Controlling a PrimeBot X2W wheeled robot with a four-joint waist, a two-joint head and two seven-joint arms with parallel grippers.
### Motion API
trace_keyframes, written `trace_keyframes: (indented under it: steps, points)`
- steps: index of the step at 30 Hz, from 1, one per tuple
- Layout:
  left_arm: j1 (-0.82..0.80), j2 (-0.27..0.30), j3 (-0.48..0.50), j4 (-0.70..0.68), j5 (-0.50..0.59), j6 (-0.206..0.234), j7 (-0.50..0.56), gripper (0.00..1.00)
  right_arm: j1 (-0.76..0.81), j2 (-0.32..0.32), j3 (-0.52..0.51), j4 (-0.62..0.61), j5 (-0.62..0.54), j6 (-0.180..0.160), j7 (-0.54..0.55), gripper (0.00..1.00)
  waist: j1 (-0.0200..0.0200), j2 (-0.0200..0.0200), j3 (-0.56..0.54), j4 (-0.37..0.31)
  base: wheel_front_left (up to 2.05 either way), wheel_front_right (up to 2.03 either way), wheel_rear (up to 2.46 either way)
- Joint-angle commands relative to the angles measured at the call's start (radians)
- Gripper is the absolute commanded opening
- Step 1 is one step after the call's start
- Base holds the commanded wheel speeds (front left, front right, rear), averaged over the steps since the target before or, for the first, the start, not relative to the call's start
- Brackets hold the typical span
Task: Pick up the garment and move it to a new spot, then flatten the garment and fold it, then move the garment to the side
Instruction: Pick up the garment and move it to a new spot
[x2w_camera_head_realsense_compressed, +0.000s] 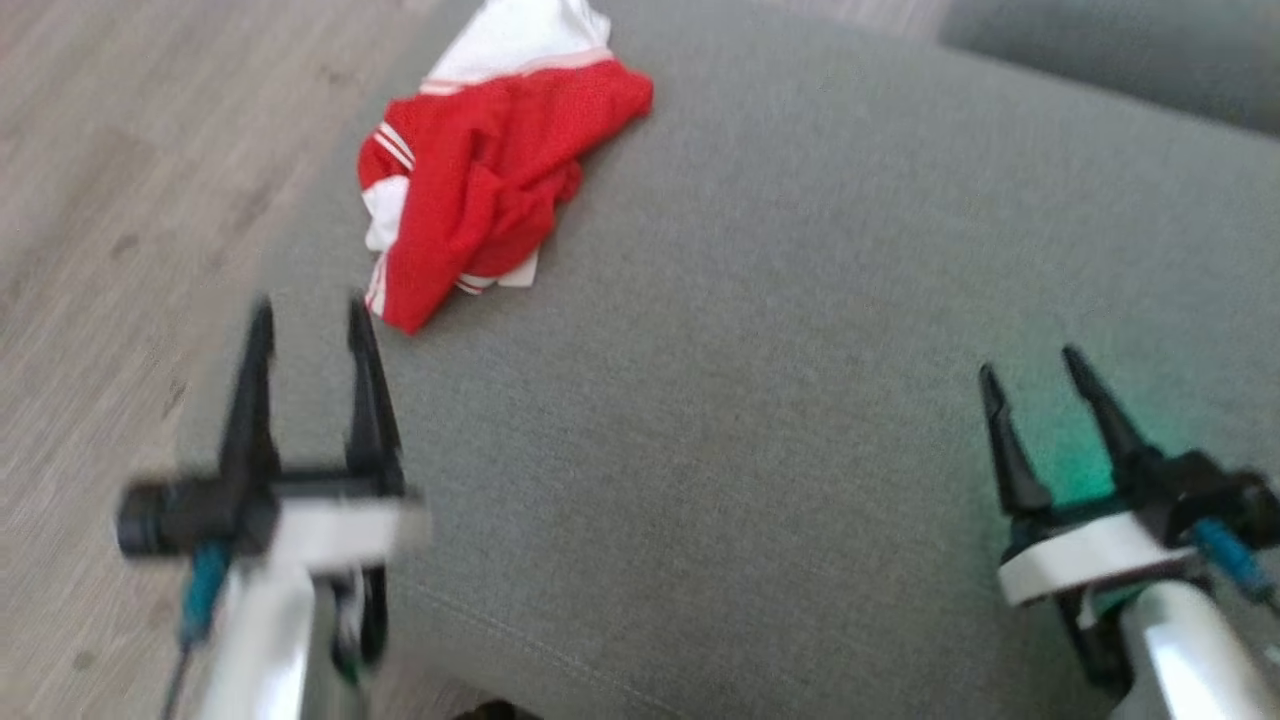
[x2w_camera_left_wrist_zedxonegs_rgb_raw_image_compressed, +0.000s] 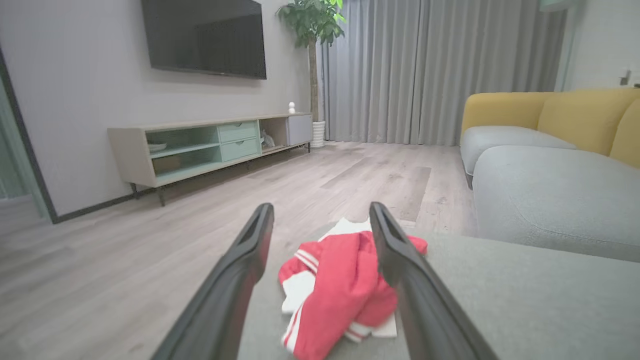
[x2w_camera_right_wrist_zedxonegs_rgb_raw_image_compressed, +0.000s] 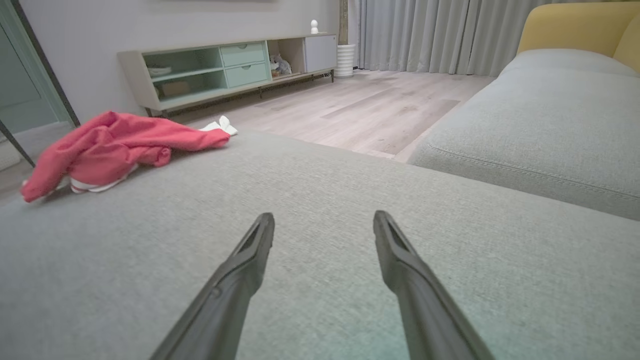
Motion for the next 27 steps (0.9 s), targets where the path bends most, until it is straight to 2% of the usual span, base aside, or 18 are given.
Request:
trace_keyframes:
  steps: [1,5,11,14,18,20,21,23,27]
  points:
    - [-0.106,0.008,0.055,-0.005,0.02,-0.014,-0.002,1.0,-0.043,-0.035,0.023,-0.037,-0.01,0.004,-0.011,1.0,-0.0003,0.0,0.092,-0.006,0.0,0.0,0.0]
    - [-0.302,0.035,0.107,0.138,0.03,-0.049,-0.002,1.0,-0.07,-0.108,0.024,-0.05,-0.018,0.004,-0.011,1.0,-0.0003,0.0,0.178,-0.026,0.0,0.0,0.0]
    - [-0.583,0.051,0.134,0.494,-0.029,-0.119,0.008,1.0,-0.094,-0.195,0.03,-0.065,-0.024,0.004,-0.011,1.0,-0.0003,0.0,0.271,-0.06,0.0,0.0,0.0]
    - [-0.689,0.06,0.143,0.674,-0.071,-0.148,0.057,1.0,-0.114,-0.22,0.037,-0.077,-0.025,0.004,-0.011,1.0,-0.0003,0.0,0.312,-0.083,0.0,0.0,0.0]
    - [-0.774,0.087,0.142,0.877,-0.089,-0.16,0.135,1.0,-0.143,-0.24,0.05,-0.089,-0.024,0.004,-0.011,1.0,-0.0003,0.0,0.354,-0.116,0.0,0.0,0.0]
    - [-0.804,0.106,0.143,0.932,-0.089,-0.161,0.11,0.0,-0.157,-0.242,0.052,-0.09,-0.025,0.004,-0.011,1.0,-0.0003,0.0,0.368,-0.13,0.0,0.0,0.0]
    - [-0.825,0.122,0.143,0.961,-0.086,-0.162,0.057,0.0,-0.167,-0.235,0.053,-0.085,-0.024,0.004,-0.011,1.0,-0.0003,0.0,0.367,-0.142,0.0,0.0,0.0]
    - [-0.843,0.144,0.136,0.961,-0.072,-0.162,0.019,0.0,-0.171,-0.221,0.056,-0.078,-0.023,0.004,-0.011,1.0,-0.0003,0.0,0.354,-0.153,0.0,0.0,0.0]
    - [-0.865,0.195,0.115,0.857,-0.02,-0.152,-0.001,0.0,-0.174,-0.171,0.063,-0.069,-0.017,0.004,-0.011,1.0,-0.0003,0.0,0.288,-0.188,0.0,0.0,0.0]
